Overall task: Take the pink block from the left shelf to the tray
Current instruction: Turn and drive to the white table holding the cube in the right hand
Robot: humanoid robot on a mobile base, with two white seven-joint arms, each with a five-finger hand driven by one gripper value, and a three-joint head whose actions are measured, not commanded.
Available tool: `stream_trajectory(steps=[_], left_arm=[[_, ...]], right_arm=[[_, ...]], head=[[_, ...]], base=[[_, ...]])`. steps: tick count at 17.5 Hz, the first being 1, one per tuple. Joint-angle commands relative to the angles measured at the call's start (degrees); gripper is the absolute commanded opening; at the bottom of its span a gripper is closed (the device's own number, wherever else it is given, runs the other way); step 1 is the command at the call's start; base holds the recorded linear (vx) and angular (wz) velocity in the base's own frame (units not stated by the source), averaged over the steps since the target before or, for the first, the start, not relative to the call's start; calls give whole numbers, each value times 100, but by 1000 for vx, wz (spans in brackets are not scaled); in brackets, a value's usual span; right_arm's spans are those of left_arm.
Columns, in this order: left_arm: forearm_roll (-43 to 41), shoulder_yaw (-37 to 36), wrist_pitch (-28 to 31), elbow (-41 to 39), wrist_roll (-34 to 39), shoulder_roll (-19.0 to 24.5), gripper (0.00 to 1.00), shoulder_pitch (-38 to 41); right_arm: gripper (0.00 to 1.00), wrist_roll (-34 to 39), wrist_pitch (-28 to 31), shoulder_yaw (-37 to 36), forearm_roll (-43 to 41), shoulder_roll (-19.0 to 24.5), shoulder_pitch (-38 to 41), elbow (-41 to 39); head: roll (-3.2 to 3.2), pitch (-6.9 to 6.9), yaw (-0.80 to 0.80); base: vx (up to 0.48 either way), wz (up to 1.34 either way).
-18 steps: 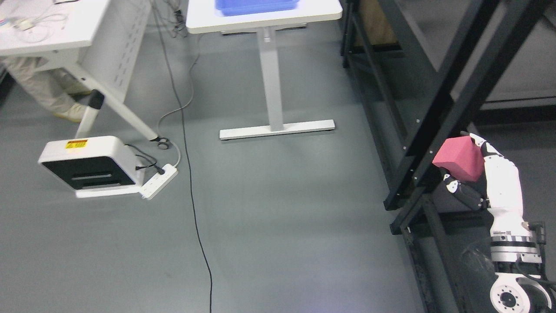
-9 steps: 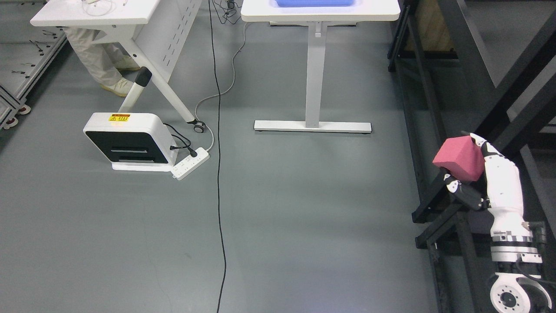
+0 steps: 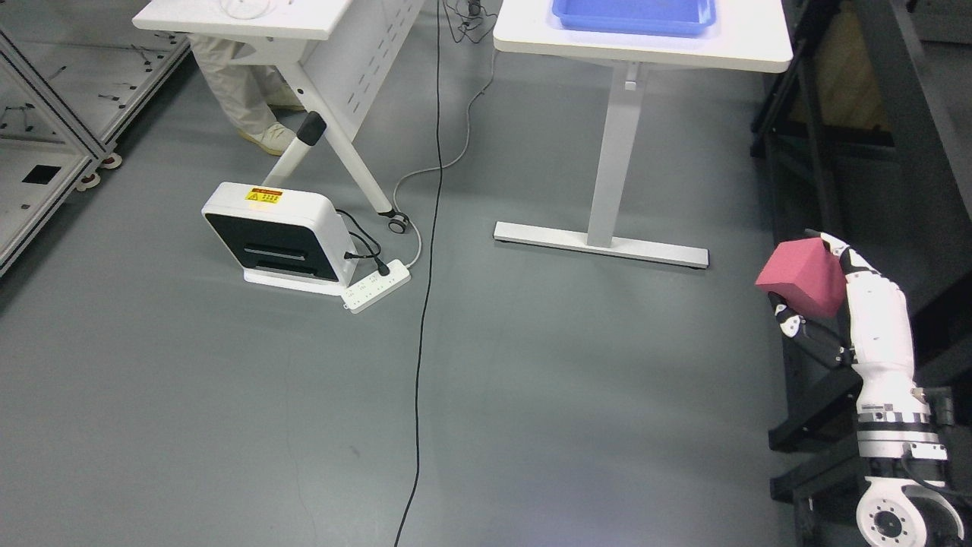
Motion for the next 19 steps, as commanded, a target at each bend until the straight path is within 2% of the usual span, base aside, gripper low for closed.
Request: stream_trajectory(steps=[1, 19], left_arm=[[-9, -1, -5, -100, -2, 100, 100, -176], [-9, -1, -5, -100, -2, 100, 100, -176]], right_arm=[[3, 4, -25, 11, 0, 0, 2, 8], [4, 22, -34, 29, 0, 0, 2, 16]], head=[[0, 0, 0], [0, 0, 0]], base=[[252, 342], [378, 57]])
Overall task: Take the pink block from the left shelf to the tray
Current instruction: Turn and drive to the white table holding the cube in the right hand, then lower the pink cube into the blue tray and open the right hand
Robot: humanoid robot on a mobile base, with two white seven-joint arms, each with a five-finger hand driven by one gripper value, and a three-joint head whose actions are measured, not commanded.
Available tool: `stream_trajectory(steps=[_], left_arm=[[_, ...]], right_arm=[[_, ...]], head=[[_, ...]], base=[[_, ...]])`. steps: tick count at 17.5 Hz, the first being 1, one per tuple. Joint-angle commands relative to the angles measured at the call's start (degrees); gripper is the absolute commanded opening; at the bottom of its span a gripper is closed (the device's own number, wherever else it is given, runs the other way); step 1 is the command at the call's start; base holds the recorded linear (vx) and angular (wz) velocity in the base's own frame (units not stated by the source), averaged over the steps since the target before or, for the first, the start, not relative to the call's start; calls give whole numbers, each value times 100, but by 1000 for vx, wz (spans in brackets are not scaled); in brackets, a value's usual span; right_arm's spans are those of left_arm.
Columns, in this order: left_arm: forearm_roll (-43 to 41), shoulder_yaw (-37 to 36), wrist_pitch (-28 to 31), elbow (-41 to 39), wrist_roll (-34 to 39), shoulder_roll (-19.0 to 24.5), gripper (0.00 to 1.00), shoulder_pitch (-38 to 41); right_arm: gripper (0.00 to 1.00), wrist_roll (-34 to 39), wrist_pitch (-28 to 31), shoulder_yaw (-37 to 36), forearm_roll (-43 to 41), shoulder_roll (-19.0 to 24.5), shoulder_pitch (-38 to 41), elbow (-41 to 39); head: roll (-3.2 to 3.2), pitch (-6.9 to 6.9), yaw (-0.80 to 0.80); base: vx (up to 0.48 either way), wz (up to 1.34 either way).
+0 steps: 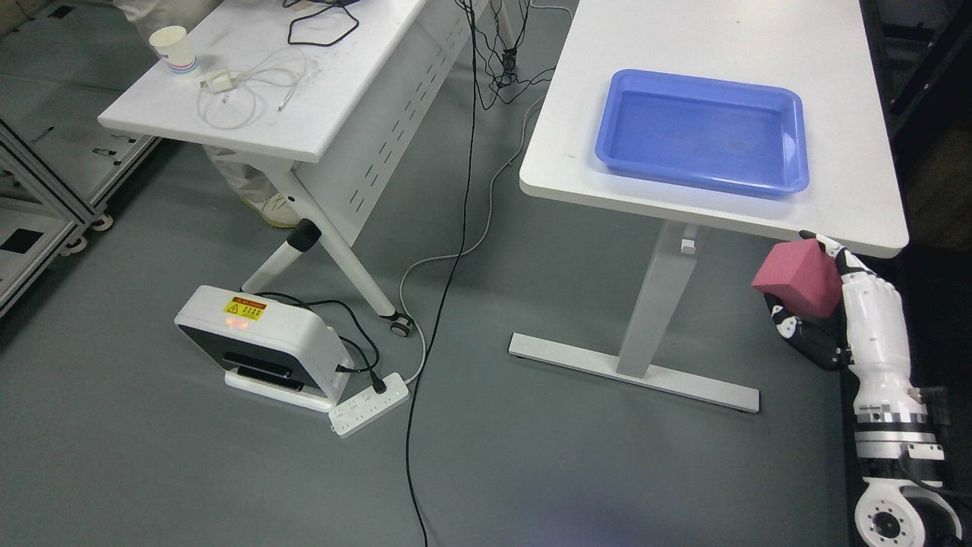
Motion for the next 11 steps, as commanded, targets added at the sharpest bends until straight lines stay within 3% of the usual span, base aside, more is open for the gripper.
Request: stream_trajectory(steps=[1, 11], left_arm=[[-9, 0, -5, -100, -2, 100, 100, -175], [-9, 0, -5, -100, -2, 100, 100, -175]], right_arm=[[4, 5, 3, 11, 0, 9, -9, 5], [4, 5, -6, 108, 0, 79, 8, 5]], head=[[0, 0, 0], [0, 0, 0]], base=[[355, -28], [300, -9]])
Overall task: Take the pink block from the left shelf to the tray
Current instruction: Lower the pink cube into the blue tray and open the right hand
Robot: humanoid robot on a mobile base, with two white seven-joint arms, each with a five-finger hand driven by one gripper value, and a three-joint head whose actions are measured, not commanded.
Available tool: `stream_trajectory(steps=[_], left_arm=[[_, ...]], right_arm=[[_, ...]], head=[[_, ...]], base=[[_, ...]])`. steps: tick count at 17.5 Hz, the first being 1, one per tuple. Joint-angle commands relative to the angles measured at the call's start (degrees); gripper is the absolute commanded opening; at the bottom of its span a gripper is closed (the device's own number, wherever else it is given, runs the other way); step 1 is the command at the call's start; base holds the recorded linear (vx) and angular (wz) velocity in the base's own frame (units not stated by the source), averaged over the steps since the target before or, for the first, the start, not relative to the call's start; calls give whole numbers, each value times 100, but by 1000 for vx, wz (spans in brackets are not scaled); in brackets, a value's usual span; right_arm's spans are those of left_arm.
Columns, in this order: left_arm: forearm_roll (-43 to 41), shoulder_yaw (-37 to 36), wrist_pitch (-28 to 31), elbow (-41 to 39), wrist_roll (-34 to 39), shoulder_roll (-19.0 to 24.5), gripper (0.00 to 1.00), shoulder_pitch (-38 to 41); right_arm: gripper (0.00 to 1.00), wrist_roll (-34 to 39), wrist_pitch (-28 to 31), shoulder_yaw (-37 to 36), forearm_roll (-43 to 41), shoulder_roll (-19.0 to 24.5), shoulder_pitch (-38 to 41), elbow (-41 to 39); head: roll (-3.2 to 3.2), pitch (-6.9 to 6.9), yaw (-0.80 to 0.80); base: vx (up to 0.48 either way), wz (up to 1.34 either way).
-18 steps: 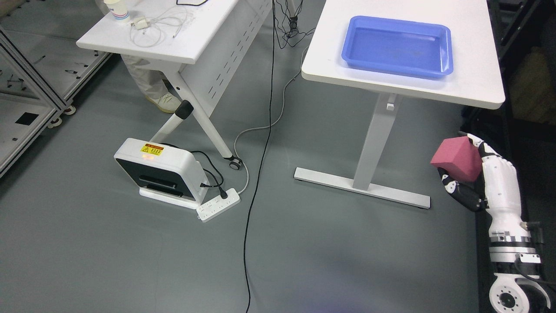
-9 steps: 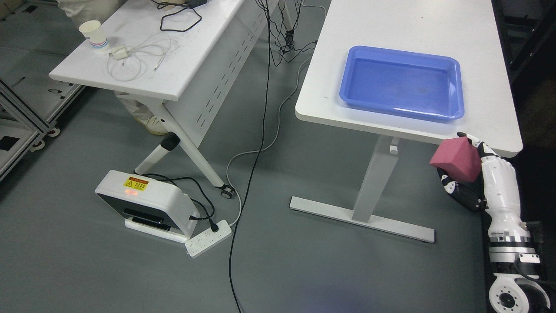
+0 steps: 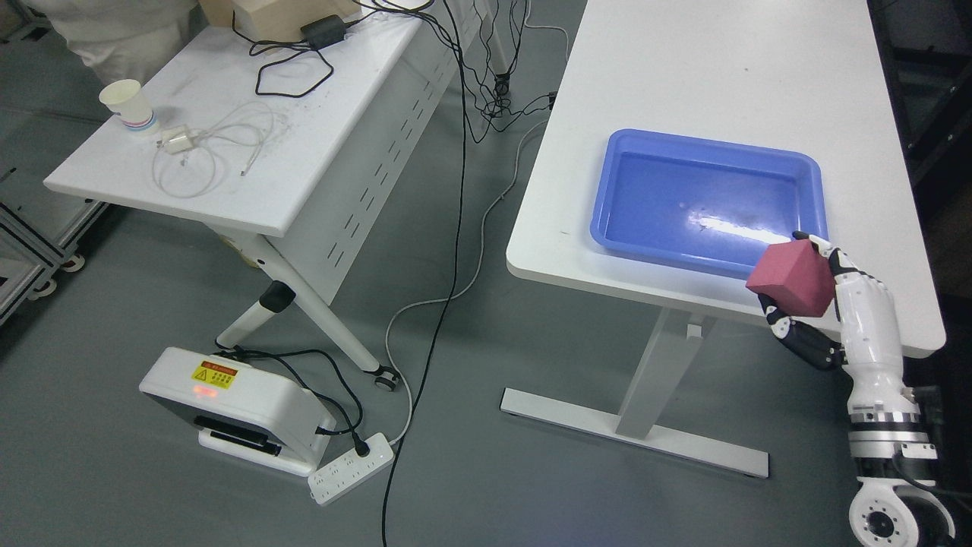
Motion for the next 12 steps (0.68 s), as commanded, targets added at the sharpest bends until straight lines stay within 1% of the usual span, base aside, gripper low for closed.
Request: stream_trajectory(steps=[1, 6, 8, 11, 12], left_arm=[[-9, 1, -5, -100, -2, 100, 100, -176], [-9, 1, -5, -100, -2, 100, 100, -176], [-9, 1, -5, -100, -2, 100, 100, -176], [-9, 1, -5, -100, -2, 100, 100, -176], [-9, 1, -5, -100, -2, 100, 100, -176]], right_arm=[[4, 0, -1, 48, -4, 32, 8, 1], [4, 17, -19, 57, 22, 23, 8, 10], [4, 131, -19, 144, 40, 23, 26, 19], [6, 710, -10, 399, 49, 58, 44, 19], [7, 869, 16, 478, 49, 128, 44, 36]], head=[[0, 0, 0], [0, 0, 0], [0, 0, 0], [0, 0, 0], [0, 0, 0]], base=[[300, -5], [219, -44], [207, -54], [192, -51], [164, -12]])
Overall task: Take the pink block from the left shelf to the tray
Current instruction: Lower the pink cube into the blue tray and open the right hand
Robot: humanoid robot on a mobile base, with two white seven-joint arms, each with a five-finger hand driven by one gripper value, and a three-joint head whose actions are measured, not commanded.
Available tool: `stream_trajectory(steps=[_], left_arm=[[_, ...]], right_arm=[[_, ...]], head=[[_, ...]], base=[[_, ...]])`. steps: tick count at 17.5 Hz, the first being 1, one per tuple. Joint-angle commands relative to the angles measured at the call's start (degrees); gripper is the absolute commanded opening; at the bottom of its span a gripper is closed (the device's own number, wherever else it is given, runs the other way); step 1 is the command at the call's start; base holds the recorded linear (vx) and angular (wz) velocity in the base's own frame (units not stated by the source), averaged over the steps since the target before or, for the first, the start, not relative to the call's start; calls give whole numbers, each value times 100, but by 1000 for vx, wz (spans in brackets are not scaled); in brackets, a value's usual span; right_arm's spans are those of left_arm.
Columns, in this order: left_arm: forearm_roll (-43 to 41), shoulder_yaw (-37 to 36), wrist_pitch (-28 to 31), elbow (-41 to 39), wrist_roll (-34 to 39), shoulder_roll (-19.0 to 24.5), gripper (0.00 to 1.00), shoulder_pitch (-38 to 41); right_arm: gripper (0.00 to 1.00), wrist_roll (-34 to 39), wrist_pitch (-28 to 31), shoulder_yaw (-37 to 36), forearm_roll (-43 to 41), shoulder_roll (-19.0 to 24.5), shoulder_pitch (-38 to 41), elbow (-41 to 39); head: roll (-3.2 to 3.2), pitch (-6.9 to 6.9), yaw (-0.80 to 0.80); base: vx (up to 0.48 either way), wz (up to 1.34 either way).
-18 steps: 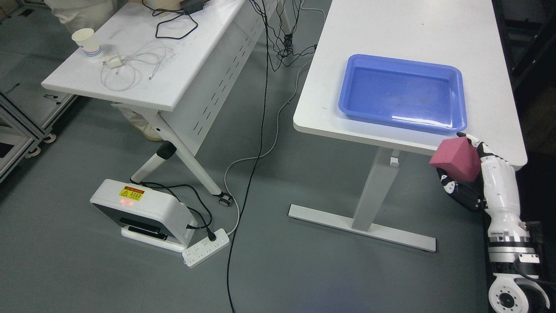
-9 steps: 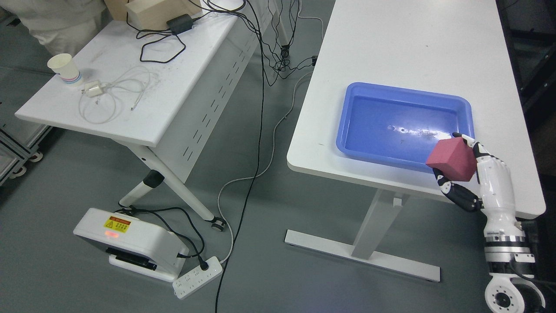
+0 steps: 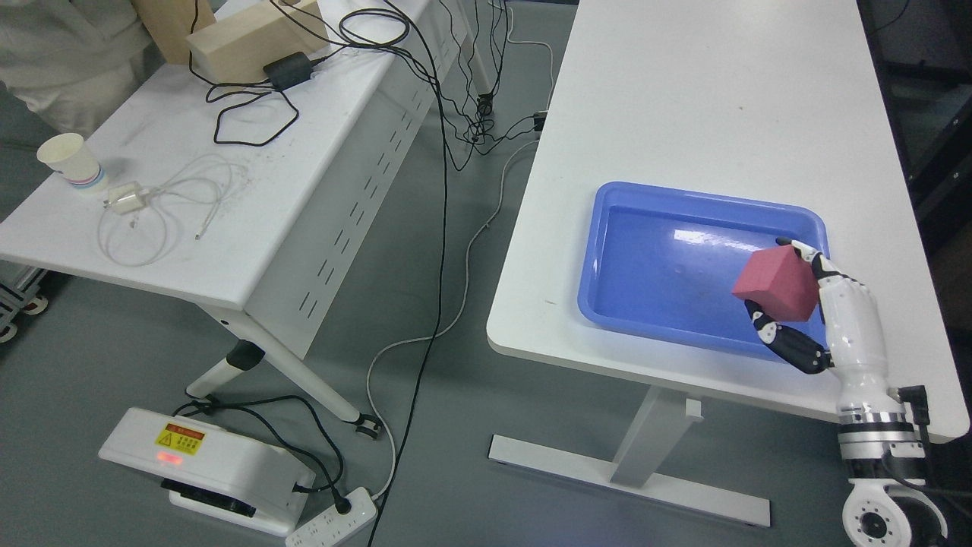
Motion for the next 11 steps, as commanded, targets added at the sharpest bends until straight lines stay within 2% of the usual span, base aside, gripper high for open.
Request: stream_trajectory(steps=[1, 6, 7, 8, 11], left_arm=[[-9, 0, -5, -100, -2, 100, 100, -176], [-9, 0, -5, -100, -2, 100, 100, -176], [-9, 0, -5, -100, -2, 100, 100, -176], [-9, 0, -5, -100, -2, 100, 100, -176], [-9, 0, -5, -100, -2, 100, 100, -176]], right_arm=[[7, 546, 38, 401, 20, 209, 11, 37], [8, 573, 231, 471, 38, 286, -60, 212], [12, 573, 336, 480, 29, 286, -77, 291], [24, 573, 467, 480, 29, 286, -77, 309], [37, 573, 539, 480, -33, 286, -69, 310]], head=[[0, 0, 0], [0, 0, 0], [0, 0, 0], [0, 0, 0], [0, 0, 0]], base=[[164, -12], [113, -28], [79, -2], [79, -2], [57, 2]])
